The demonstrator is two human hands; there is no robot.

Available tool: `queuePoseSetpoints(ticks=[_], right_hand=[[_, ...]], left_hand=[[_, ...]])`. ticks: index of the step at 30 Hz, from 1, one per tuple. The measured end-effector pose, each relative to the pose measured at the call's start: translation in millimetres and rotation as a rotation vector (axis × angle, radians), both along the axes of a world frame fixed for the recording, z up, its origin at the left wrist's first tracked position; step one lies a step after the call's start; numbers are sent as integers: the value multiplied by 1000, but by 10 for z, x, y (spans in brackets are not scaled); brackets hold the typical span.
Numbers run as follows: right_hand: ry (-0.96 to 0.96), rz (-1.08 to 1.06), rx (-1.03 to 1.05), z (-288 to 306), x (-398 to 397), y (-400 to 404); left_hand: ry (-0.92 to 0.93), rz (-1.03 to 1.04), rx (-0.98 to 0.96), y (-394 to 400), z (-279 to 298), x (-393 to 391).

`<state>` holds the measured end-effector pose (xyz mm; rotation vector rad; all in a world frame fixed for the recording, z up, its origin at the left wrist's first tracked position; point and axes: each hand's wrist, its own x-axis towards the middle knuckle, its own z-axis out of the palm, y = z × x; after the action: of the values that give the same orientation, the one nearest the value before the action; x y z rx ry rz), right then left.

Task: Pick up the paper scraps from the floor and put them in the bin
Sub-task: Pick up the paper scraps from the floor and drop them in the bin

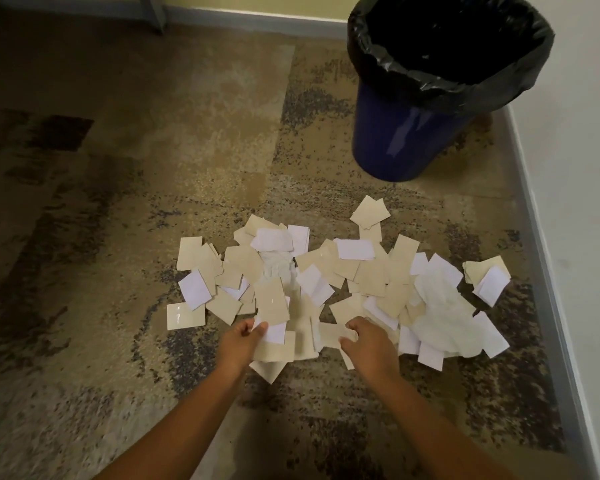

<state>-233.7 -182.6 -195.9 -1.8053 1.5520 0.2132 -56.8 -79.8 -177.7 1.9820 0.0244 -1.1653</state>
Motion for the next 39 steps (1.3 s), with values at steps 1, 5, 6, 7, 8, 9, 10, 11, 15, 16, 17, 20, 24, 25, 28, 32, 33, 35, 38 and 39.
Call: queuePoseSetpoints(ticks=[1, 5, 6, 7, 8, 9, 10, 11, 15, 16, 17, 20, 24, 25, 28, 32, 33, 35, 38, 39], right_hand=[[-7, -12, -16, 82, -45, -54], [-121, -203, -39, 482, -117, -395], [-160, -235, -44, 616, -104, -520], [-215, -268, -49, 761, -81, -665], [-289, -314, -57, 911, -52, -822], [-382, -364, -68, 1092, -8, -982], [-475, -413, -88, 1277, 48, -1135], [-562, -453, -122, 1476, 102, -1327], [-971, -636, -107, 2183, 390, -2235], [-1044, -684, -70, 2319, 463, -2463], [-1081, -712, -20, 2435, 524, -2640], [-1058, -719, 118, 2613, 574, -2923], [-944, -597, 56, 2414, 385, -2767], [-916, -562, 30, 2309, 297, -2668], [-881, -522, 62, 1967, 1, -2326], [-818, -584, 223, 1593, -337, -1943], [-775, -585, 245, 1498, -415, -1873], [-705, -569, 275, 1318, -564, -1754], [-608, -558, 312, 1073, -730, -1621], [-567, -557, 320, 986, -768, -1587]], left_hand=[[-9, -8, -2, -60, 42, 14], [32, 40, -53, -407, 329, 53], [53, 43, -86, -528, 434, 63], [78, 44, -133, -662, 537, 84], [90, 42, -182, -811, 665, 109], [82, 33, -233, -974, 805, 145], [64, 24, -278, -1121, 934, 184], [45, 12, -321, -1299, 1070, 222], [-37, -50, -433, -1865, 1589, 310], [-36, -52, -444, -1964, 1681, 312], [-20, -41, -453, -2042, 1769, 311], [38, 8, -470, -2258, 1968, 317], [37, 9, -509, -2604, 2191, 316], [31, 7, -520, -2709, 2235, 304], [48, -13, -547, -3035, 2378, 220], [175, -58, -627, -3366, 2553, 175], [203, -80, -630, -3394, 2562, 188], [231, -118, -599, -3408, 2488, 244], [107, -98, -546, -3254, 2244, 316], [44, -50, -531, -3165, 2138, 343]])
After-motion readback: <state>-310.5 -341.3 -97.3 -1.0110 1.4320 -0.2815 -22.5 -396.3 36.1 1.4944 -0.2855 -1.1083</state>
